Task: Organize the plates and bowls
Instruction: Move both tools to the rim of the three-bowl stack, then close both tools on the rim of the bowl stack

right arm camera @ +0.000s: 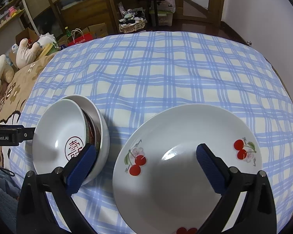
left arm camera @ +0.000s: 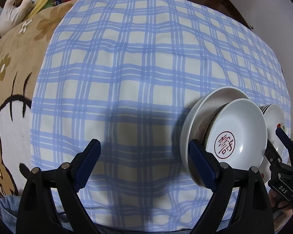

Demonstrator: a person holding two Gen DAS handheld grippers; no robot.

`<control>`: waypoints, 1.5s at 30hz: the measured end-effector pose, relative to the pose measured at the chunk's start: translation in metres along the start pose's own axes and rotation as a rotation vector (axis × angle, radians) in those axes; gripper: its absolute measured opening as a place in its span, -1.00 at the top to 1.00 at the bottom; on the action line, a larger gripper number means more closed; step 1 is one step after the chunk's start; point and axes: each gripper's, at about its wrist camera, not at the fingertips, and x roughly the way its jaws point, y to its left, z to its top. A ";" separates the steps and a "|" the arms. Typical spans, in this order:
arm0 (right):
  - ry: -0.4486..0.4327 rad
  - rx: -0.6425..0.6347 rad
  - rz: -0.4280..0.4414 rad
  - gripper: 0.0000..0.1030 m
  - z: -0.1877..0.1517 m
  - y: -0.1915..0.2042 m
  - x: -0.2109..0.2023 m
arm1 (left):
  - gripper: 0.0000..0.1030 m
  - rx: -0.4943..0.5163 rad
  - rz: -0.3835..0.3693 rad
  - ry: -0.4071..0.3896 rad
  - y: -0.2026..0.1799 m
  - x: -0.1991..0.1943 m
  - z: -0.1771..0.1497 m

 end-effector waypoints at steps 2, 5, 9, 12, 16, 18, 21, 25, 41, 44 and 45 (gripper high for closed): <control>0.003 0.000 0.005 -1.00 0.000 -0.001 0.000 | -0.75 0.003 0.006 0.005 0.000 0.002 0.001; 0.000 -0.020 0.005 -1.00 -0.002 0.001 -0.002 | -0.75 -0.002 0.007 0.008 -0.001 0.003 0.001; -0.007 -0.056 0.016 -0.68 -0.003 0.008 -0.005 | -0.75 -0.007 0.004 0.009 0.000 0.003 0.001; -0.009 -0.070 0.046 -0.37 -0.003 0.011 -0.005 | -0.75 -0.006 0.003 0.008 0.001 0.002 0.002; 0.015 -0.052 0.156 0.36 -0.004 0.012 -0.002 | -0.75 -0.003 0.002 0.007 -0.001 0.002 0.002; 0.017 -0.060 0.168 0.50 -0.005 0.016 -0.002 | -0.75 -0.004 -0.003 0.009 0.000 0.004 0.004; 0.017 -0.068 0.170 0.68 -0.005 0.024 -0.003 | -0.75 0.000 -0.005 0.006 0.000 0.004 0.004; 0.013 -0.044 0.169 0.76 -0.006 0.026 -0.002 | -0.75 0.013 0.012 -0.002 -0.004 0.003 0.001; 0.017 0.025 0.204 0.78 -0.006 0.020 0.002 | -0.74 0.056 0.053 -0.005 -0.016 0.006 0.001; 0.026 0.007 0.209 0.78 -0.005 0.021 0.002 | -0.74 0.050 0.045 0.000 -0.016 0.005 0.000; 0.028 0.000 0.208 0.78 -0.005 0.022 0.002 | -0.74 0.046 0.042 0.001 -0.011 0.004 -0.001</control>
